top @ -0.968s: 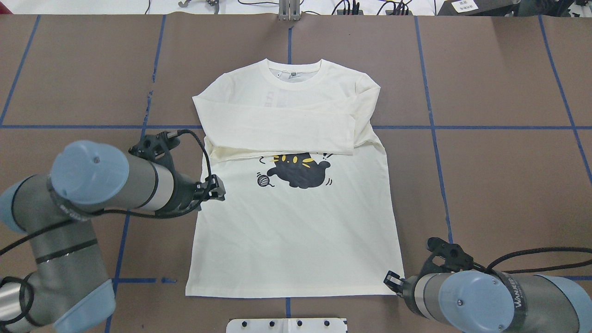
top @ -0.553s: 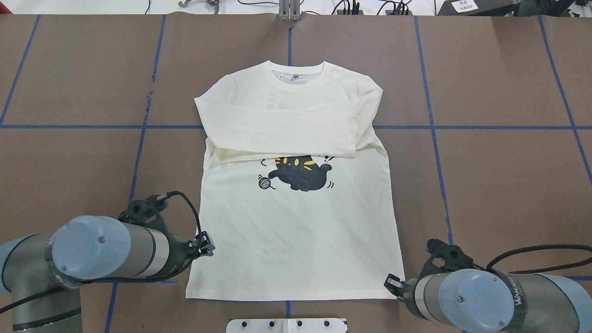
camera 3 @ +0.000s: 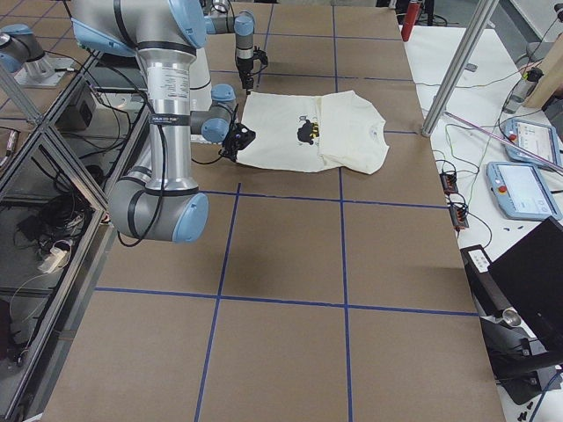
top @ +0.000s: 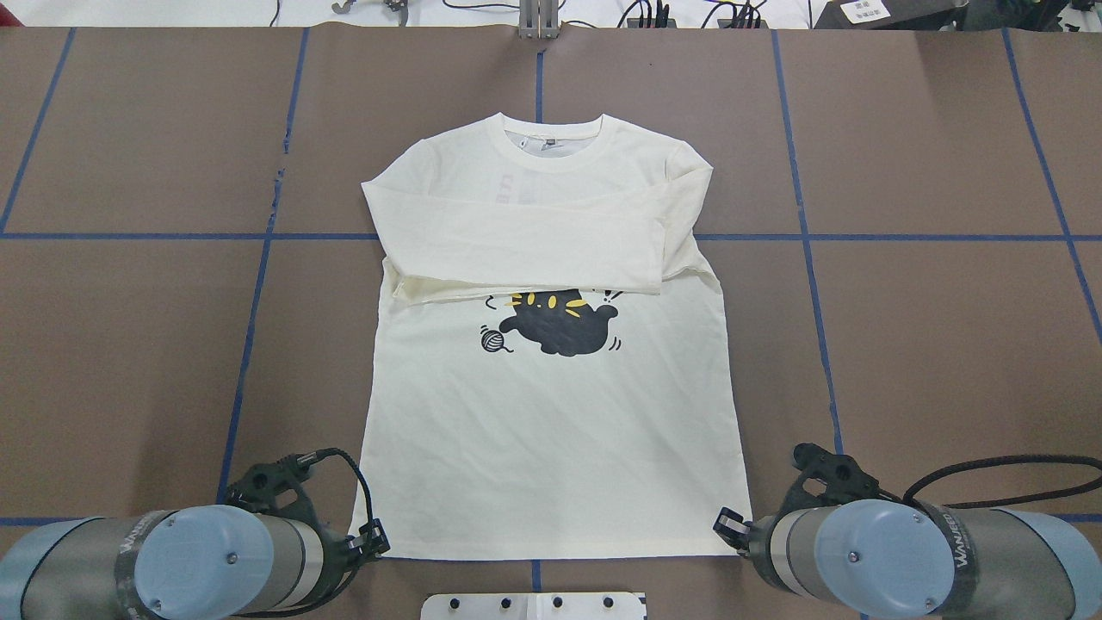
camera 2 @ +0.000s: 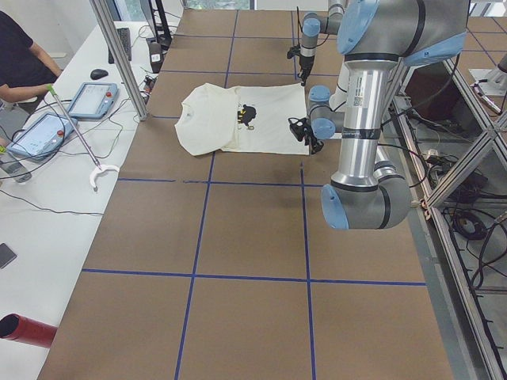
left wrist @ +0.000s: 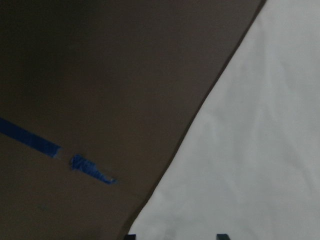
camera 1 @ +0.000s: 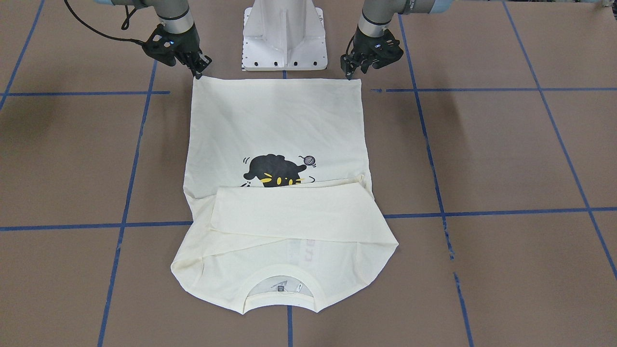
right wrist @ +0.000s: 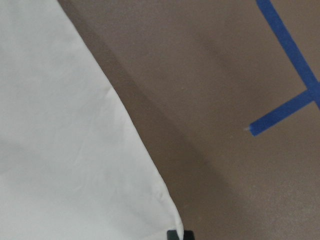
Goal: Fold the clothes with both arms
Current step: 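Grasp both hem corners nearest the robot with the left and right grippers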
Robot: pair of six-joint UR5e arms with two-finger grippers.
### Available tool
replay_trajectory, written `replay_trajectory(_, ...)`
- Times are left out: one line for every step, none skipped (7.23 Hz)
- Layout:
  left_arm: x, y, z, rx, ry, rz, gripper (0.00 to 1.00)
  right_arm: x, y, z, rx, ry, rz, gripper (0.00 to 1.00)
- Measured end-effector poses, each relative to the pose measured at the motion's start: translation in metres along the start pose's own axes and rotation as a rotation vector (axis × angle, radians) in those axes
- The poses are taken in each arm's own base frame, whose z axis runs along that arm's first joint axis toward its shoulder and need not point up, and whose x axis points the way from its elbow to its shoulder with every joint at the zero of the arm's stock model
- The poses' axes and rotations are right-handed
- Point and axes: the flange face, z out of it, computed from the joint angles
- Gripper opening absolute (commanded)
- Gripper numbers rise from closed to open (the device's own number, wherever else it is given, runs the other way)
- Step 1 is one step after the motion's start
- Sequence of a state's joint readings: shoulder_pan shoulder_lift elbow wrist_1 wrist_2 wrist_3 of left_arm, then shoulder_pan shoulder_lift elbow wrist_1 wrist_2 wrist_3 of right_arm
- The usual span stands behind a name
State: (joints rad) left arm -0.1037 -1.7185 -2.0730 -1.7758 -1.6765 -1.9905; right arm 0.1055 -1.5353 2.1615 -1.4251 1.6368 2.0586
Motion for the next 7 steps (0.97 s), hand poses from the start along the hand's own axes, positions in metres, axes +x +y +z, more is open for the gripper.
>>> replay_trajectory(-0.0013,0.0019,0.0021,0.000,-0.004,0.001,0.61,-0.0001,-0.0004,-0.0001,0.001,0.000,0.001,0.00)
replay_trajectory(-0.0010,0.0018,0.0027,0.007,-0.002,0.002,0.61,0.0001,-0.0007,-0.0001,0.001,0.000,0.001,0.00)
replay_trajectory(0.0002,0.0003,0.0035,0.027,0.006,0.005,0.60,0.0002,-0.0009,-0.0002,0.001,0.000,0.001,0.00)
replay_trajectory(0.0012,-0.0020,0.0050,0.051,0.014,0.010,0.59,0.0003,-0.0011,-0.0003,0.002,0.001,0.001,0.00)
replay_trajectory(0.0014,-0.0034,0.0067,0.063,0.016,0.014,0.53,0.0005,-0.0012,-0.0001,0.002,0.001,0.001,0.00)
replay_trajectory(0.0014,-0.0038,0.0081,0.068,0.015,0.015,0.40,0.0005,-0.0016,0.0001,0.003,0.002,0.002,0.00)
replay_trajectory(0.0018,-0.0037,0.0086,0.069,0.015,0.014,0.16,0.0006,-0.0022,0.0002,0.004,0.002,0.003,0.00)
